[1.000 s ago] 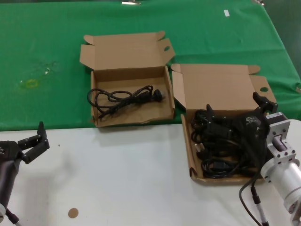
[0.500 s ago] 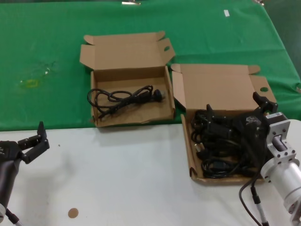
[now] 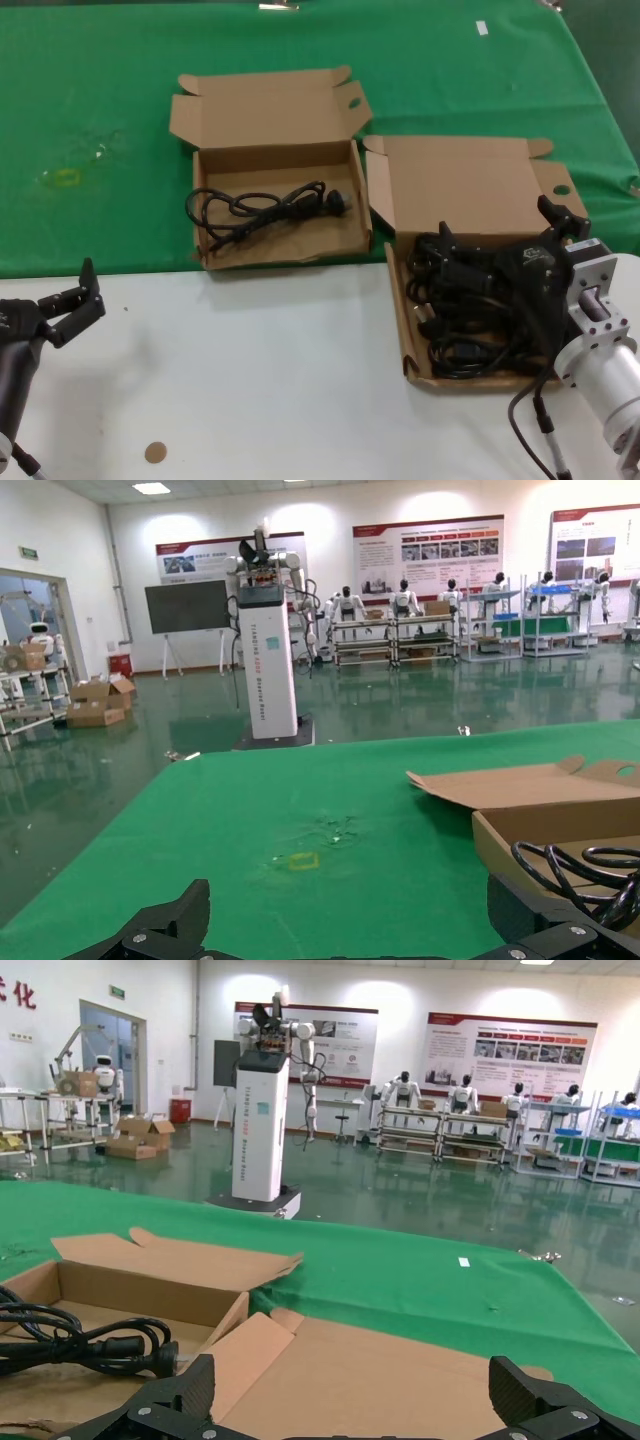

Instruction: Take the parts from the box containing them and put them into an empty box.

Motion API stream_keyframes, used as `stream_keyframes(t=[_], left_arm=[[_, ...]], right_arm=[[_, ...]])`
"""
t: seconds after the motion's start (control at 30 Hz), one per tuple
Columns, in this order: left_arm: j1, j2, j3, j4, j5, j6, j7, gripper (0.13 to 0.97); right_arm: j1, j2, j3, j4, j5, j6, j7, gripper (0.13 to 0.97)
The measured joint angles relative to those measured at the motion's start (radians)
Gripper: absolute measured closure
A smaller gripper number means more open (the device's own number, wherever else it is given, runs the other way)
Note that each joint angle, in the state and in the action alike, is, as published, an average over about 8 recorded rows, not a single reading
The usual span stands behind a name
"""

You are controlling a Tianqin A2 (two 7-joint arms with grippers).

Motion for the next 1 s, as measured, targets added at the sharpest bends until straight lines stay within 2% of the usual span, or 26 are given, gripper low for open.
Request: stream_keyframes(t=[1.0], left_arm=[[0.0,0.0,0.0,0.0,0.0,0.0,0.0,0.132]], right_arm=[[0.0,0.0,0.0,0.0,0.0,0.0,0.0,0.129]])
